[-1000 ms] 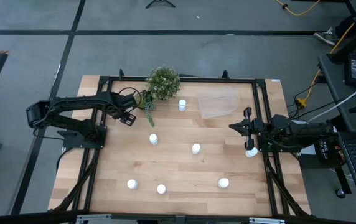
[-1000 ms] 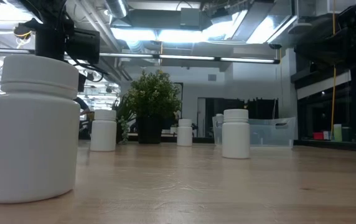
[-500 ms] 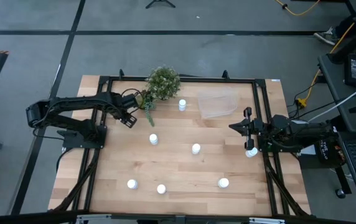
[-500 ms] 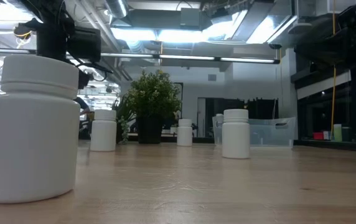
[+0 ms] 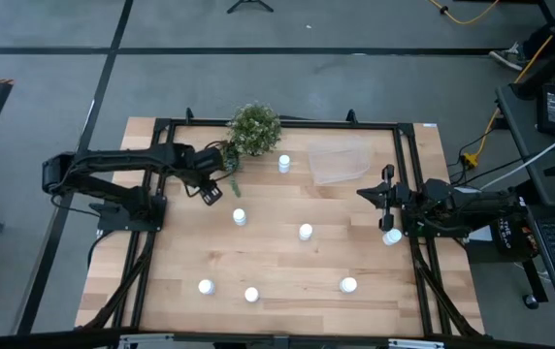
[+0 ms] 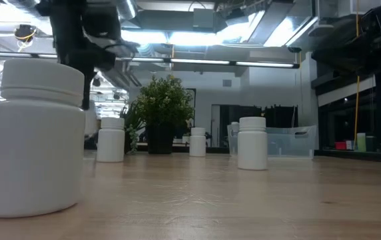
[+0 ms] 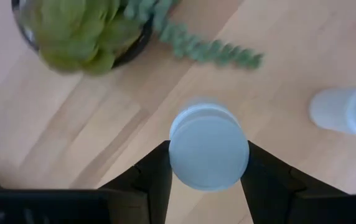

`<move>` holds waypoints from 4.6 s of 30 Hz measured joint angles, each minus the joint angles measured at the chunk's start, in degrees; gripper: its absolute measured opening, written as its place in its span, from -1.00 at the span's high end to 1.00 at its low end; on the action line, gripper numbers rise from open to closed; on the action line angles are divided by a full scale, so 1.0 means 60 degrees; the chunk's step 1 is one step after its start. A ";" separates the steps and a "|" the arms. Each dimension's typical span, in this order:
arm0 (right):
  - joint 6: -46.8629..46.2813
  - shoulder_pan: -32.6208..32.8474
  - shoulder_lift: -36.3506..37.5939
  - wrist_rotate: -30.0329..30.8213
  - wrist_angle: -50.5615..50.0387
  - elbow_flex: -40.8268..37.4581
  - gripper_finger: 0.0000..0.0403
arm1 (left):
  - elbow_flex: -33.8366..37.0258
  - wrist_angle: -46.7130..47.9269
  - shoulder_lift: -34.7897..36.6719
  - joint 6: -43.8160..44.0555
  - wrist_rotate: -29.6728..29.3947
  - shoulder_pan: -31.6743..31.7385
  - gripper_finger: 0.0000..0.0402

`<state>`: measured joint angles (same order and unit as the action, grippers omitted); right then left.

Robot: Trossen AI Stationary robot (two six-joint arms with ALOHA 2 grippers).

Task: Pick and place pill bottles into a basket
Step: Put the white pill bottle into the transparent bin

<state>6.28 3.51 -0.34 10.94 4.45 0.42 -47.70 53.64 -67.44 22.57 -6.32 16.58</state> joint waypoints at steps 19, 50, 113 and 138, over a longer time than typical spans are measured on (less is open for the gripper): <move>0.0029 0.0000 -0.0003 0.0029 0.0064 0.0001 0.98 | -0.0178 -0.2517 -0.0577 -0.1413 0.0011 -0.0636 0.24; -0.0252 -0.0022 -0.6702 -0.0304 -0.0733 0.3418 0.98 | -0.5161 -0.0650 -0.4572 -0.4931 -0.0082 0.0156 0.24; 0.0774 -0.0826 -1.6631 -0.1255 0.3121 0.9148 -0.25 | -0.5162 -0.0143 -0.4557 -0.5371 -0.0425 -0.2000 0.24; 0.0496 -0.0994 -1.7099 -0.1271 0.3220 0.9385 -0.25 | -0.5515 -0.0483 -0.4550 -0.5724 -0.0425 -0.2320 0.24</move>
<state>9.26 -2.46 -102.94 3.31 23.77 56.73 -80.79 50.74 -94.74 -11.77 -8.87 2.66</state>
